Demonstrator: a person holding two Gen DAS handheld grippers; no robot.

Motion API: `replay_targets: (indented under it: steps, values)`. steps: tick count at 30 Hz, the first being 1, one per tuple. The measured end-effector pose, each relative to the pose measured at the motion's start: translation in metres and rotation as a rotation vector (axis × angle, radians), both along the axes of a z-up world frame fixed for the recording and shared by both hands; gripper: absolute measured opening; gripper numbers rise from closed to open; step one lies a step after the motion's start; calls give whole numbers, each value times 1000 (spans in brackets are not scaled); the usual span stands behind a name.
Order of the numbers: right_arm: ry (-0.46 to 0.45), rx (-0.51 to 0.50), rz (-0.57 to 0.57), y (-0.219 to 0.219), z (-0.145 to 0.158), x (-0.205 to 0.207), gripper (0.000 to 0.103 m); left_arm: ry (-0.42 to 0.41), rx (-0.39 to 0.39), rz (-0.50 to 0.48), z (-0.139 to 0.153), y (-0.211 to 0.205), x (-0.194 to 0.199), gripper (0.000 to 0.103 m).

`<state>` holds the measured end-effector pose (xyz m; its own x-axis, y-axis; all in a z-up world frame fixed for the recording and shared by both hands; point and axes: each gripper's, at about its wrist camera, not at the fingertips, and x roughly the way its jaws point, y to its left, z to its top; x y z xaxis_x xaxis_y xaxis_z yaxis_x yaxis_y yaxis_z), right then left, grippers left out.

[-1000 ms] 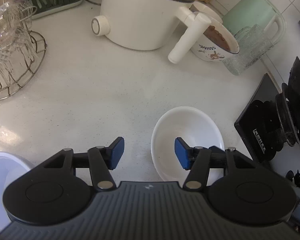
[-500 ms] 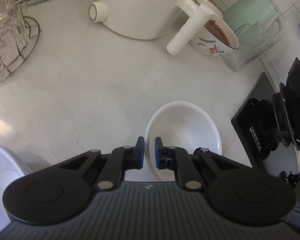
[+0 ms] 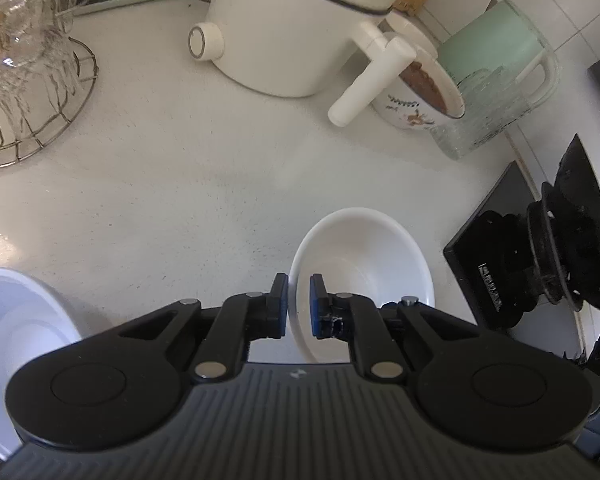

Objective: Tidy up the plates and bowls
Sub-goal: 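Lift the ceramic bowl and carry it over the nested plastic bowls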

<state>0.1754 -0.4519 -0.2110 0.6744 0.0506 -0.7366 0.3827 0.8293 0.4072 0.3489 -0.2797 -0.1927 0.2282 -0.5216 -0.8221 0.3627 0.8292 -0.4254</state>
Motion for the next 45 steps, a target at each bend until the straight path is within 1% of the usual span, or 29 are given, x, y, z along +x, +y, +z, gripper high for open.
replay_targets:
  steps: [8,10,12,13,15,18,24,28,33,42,45]
  values:
    - [-39,4,5,4,22,-7,14,-21,-15,11,21,15,-10,13]
    - [-47,9,5,4,27,-7,14,-26,-8,13,28,18,-12,13]
    - [-62,25,12,5,33,-8,14,-27,-32,47,37,24,-15,13]
    - [-67,24,15,6,36,-8,14,-31,-40,46,41,27,-17,13]
    - [-78,23,25,10,42,-9,14,-46,-35,47,48,32,-18,13]
    - [-89,52,35,13,50,-8,14,-45,-48,71,57,41,-19,13]
    - [-122,44,74,26,67,-7,14,-67,-41,94,71,56,-27,13]
    - [-126,61,91,30,71,-4,14,-55,-57,115,76,70,-25,13]
    - [-139,72,118,40,80,-3,14,-68,-79,140,87,90,-30,13]
    - [-126,96,158,53,90,5,14,-55,-165,205,99,124,-35,13]
    - [-123,88,179,64,92,9,14,-72,-163,215,104,135,-37,14]
